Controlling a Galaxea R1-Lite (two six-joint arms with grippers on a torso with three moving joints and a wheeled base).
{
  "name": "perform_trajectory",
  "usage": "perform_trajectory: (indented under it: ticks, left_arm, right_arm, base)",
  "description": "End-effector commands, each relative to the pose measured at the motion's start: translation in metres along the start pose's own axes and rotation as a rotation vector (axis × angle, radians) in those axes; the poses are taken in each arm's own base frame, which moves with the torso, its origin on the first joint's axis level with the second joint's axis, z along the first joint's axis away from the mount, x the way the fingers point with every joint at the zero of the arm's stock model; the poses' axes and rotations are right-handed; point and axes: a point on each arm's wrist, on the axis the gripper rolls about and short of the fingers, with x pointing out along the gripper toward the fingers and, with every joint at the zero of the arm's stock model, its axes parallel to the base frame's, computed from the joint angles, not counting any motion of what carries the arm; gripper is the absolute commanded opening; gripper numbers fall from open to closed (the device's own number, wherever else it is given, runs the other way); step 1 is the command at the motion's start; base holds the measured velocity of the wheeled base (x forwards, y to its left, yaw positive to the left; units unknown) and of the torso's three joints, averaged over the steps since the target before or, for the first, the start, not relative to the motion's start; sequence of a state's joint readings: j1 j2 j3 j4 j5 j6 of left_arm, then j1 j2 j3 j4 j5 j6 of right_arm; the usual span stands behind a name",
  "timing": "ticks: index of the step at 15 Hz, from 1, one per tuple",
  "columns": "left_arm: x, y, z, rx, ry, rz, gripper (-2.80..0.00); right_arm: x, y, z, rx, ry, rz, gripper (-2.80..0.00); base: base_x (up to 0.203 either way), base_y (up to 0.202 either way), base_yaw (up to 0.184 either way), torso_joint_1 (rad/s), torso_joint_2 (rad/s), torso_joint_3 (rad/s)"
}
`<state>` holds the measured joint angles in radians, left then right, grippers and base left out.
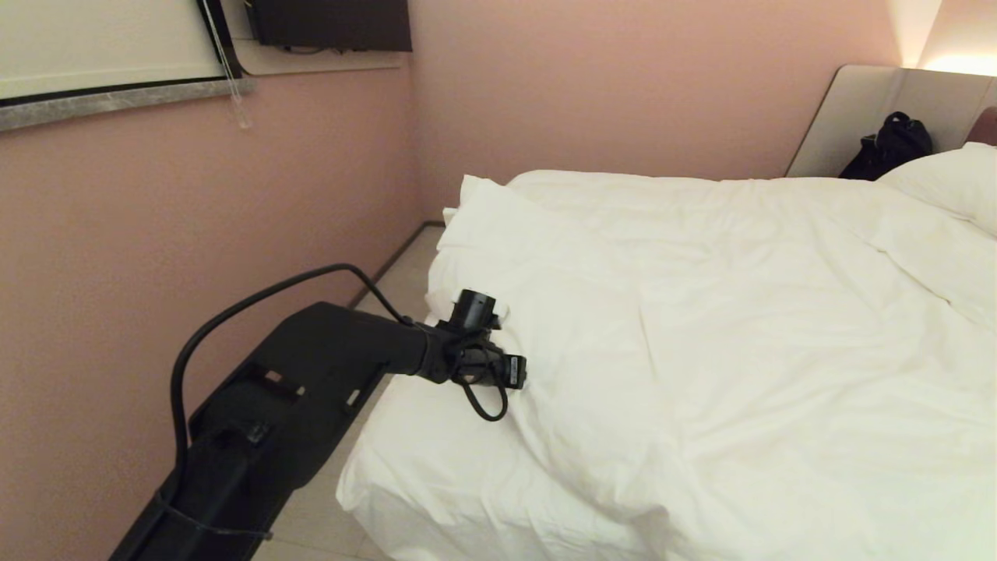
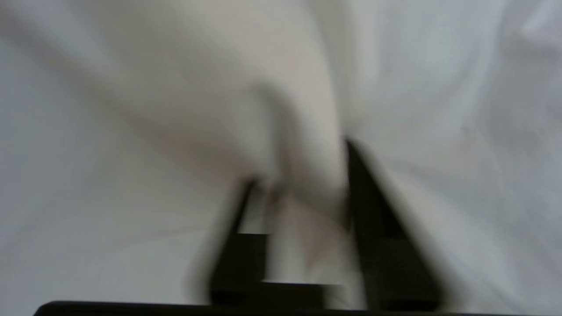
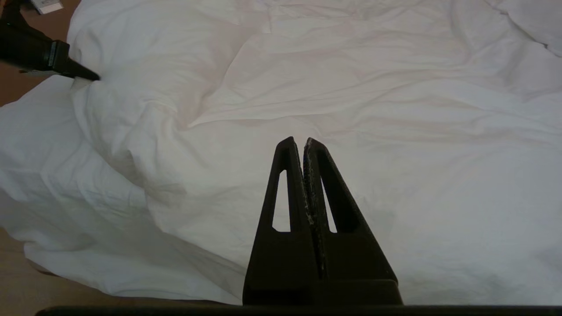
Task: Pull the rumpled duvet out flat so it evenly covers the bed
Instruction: Flatten the corners of the folded blanket
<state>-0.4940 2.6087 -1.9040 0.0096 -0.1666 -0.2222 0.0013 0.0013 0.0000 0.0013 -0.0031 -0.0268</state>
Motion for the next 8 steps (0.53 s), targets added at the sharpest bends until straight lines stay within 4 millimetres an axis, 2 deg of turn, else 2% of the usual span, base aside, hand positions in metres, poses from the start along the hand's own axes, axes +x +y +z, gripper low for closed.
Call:
perform_trajectory:
  ticks: [1,8]
  left_arm:
    - [-0.017,-0.004,0.006,-0.012,-0.006,-0.001,-2.80]
    - [-0.100,-0.021,0.005,-0.077,0.019,0.001,-2.80]
  right_arm:
    - [0.000,0.000,0.000,-0.001,0.000,0.000,-2.80]
    - [0.000,0.000,0.000,-0.001,-0.001,0.000,-2.80]
  base:
    - [0.000,0.000,0.000,0.000,0.00,0.000]
    - [0.000,0.000,0.000,0.000,0.00,0.000]
